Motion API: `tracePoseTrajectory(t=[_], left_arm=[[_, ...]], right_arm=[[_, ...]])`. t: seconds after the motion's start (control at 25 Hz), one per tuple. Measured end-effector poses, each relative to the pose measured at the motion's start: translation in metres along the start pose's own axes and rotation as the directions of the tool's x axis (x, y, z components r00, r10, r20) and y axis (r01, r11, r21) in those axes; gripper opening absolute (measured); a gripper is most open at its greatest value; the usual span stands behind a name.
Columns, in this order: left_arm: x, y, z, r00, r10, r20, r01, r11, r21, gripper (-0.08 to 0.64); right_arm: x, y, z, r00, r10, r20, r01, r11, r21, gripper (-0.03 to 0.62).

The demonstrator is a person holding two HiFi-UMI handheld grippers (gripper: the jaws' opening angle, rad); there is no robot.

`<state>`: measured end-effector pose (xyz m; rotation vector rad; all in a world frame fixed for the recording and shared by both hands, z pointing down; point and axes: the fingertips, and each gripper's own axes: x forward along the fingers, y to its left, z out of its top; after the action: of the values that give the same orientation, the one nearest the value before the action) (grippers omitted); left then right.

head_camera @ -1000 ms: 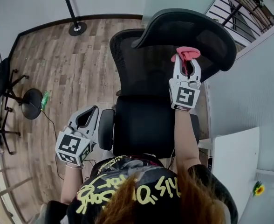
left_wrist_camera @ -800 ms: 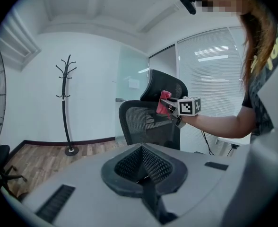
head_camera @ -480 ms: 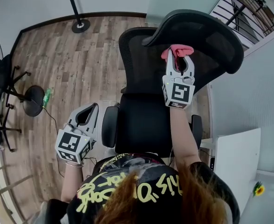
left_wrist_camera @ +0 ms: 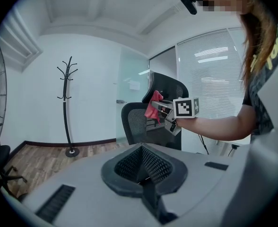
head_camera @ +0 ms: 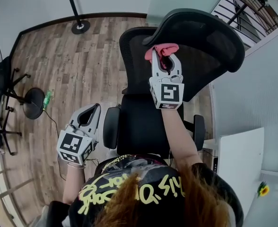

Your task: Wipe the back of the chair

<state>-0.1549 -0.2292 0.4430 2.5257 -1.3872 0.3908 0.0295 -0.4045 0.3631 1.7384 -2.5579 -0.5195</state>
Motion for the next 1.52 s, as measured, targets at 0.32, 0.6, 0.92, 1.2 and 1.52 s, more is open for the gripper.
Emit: tracePoseTrajectory(t=[0.32,0.6,0.92,1.2,1.52], left_arm=[[-0.005,-0.002,0.001,1.000,0.000,0.008,0.000,1.000,0.002,-0.008],[-0.009,0.001,0.001,1.000,-0.005,0.017,0.005,1.000,-0.003,-0.008],[-0.003,-0.014,-0.001,0.999,-0.048,0.026,0.049,0.997,-0.056,-0.008],[0.016,-0.048,0.012,0.992,-0.127,0.019,0.127,0.992,-0.016,-0.008],[0.021,-0.066,0.009,0.990,-0.141,0.007,0.141,0.990,-0.008,-0.008]], right_arm=[[0.000,0.026,0.004,0.999,0.050,0.005,-0.050,0.997,0.055,0.061],[-0.012,0.067,0.002,0.980,0.201,-0.004,-0.199,0.974,0.109,0.061],[-0.135,-0.057,-0.038,0.989,-0.020,-0.147,0.040,0.990,0.138,0.061],[-0.188,-0.197,-0.054,0.919,-0.312,-0.242,0.336,0.940,0.062,0.061],[-0.175,-0.238,-0.025,0.942,-0.276,-0.192,0.286,0.958,0.030,0.061]])
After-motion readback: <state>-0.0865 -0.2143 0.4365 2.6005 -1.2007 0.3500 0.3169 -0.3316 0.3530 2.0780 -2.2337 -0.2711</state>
